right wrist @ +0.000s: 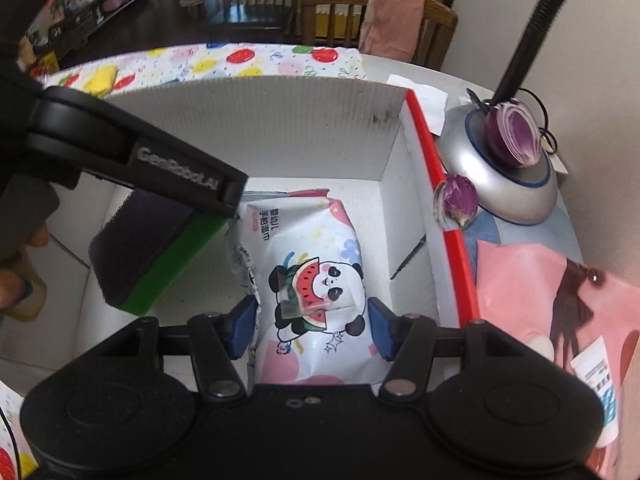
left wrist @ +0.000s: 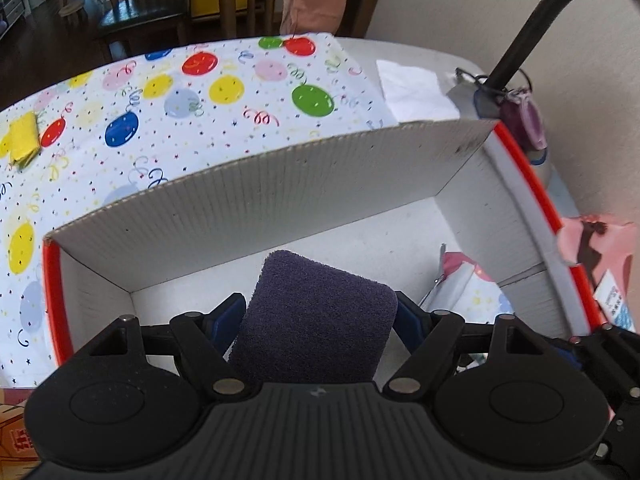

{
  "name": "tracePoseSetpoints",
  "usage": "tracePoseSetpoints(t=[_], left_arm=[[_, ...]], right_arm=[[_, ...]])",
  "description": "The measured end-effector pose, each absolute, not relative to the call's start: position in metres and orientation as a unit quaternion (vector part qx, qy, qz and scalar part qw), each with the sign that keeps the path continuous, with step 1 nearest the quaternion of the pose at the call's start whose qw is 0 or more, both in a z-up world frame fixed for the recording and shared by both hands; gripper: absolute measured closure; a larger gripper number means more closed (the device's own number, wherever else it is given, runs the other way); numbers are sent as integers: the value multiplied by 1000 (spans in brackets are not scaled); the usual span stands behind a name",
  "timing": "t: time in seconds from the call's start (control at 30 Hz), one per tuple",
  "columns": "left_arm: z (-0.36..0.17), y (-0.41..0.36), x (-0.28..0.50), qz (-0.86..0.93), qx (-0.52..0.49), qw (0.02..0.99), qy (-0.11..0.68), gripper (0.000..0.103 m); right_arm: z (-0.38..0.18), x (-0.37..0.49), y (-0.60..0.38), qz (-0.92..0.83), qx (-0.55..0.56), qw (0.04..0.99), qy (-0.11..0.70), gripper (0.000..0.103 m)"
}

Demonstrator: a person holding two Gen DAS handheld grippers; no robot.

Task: Organize soft objects
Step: 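Carry the sponge in the left tool while the right tool carries the wipes pack into the red box, then open the left tool releasing the sponge while the right tool releases the wipes pack in the box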

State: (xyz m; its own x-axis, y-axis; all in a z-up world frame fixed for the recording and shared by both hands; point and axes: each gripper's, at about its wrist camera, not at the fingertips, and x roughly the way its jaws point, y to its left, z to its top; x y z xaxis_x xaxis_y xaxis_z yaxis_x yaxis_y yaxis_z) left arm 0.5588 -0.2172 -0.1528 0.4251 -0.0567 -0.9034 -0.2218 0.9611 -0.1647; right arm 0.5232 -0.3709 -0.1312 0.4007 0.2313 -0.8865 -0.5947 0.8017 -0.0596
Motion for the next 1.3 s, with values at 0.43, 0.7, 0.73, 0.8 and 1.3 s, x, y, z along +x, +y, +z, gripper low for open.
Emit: tracePoseSetpoints(t=[0.43, 0.7, 0.73, 0.8, 1.3], left_arm=[[-185, -220, 570, 55, -102, 816, 566, 25], [-189, -221, 570, 54, -108, 814, 569, 14], [-187, -222, 569, 53, -106, 816, 565, 14], [-184, -223, 569, 50, -104, 821, 559, 14], [-114, -230, 524, 17, -114, 864, 489, 14]], right_arm=[[-138, 525, -359, 275, -238, 800, 477, 36], [-128, 522, -360, 290, -234, 803, 464, 31], [-126, 521, -360, 292, -235, 803, 463, 30], [-120, 518, -363, 296, -236, 807, 454, 30], [-65, 497, -401, 328, -158, 829, 424, 27]])
